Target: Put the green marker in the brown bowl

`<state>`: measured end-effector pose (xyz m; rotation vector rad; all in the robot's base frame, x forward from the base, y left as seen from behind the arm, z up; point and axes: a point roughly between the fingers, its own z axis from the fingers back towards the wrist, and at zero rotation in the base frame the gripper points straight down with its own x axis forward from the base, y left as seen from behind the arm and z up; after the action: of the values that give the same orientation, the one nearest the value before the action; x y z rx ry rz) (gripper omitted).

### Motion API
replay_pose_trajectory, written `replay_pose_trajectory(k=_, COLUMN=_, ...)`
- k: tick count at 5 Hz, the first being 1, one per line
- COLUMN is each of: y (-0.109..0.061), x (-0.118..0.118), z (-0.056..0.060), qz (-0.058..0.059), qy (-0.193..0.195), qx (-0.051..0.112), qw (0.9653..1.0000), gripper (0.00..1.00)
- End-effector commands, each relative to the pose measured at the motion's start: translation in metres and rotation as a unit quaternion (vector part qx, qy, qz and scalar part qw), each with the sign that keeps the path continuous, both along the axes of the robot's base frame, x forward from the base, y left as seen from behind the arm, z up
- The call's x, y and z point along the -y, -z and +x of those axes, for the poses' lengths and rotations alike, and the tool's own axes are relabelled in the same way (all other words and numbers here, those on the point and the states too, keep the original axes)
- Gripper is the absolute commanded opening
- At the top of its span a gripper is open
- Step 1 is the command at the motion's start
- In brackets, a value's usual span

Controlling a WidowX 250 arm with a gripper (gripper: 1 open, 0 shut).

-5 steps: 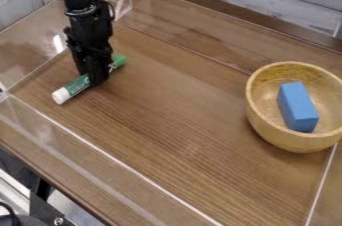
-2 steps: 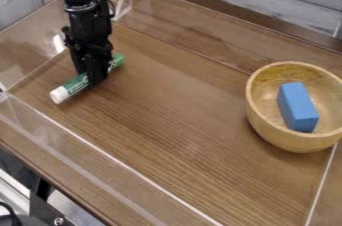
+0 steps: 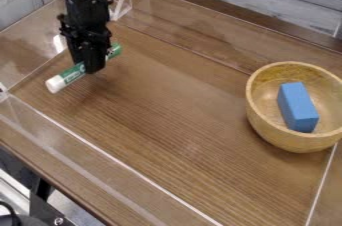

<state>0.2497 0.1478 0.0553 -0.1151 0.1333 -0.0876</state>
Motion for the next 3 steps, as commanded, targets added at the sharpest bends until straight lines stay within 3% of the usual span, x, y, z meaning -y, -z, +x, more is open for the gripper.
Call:
replay_pose_trajectory(k=1, y=-0.039, x=0.002, z=0.013, qz=0.03, qy=0.008, qx=0.051, qw=0.9982, gripper=0.0)
replay_pose_trajectory(k=3, y=-0.078, x=0.035, z=0.024, qz=0.03, qy=0.014, qx=0.078, qw=0.9964, gripper=0.0)
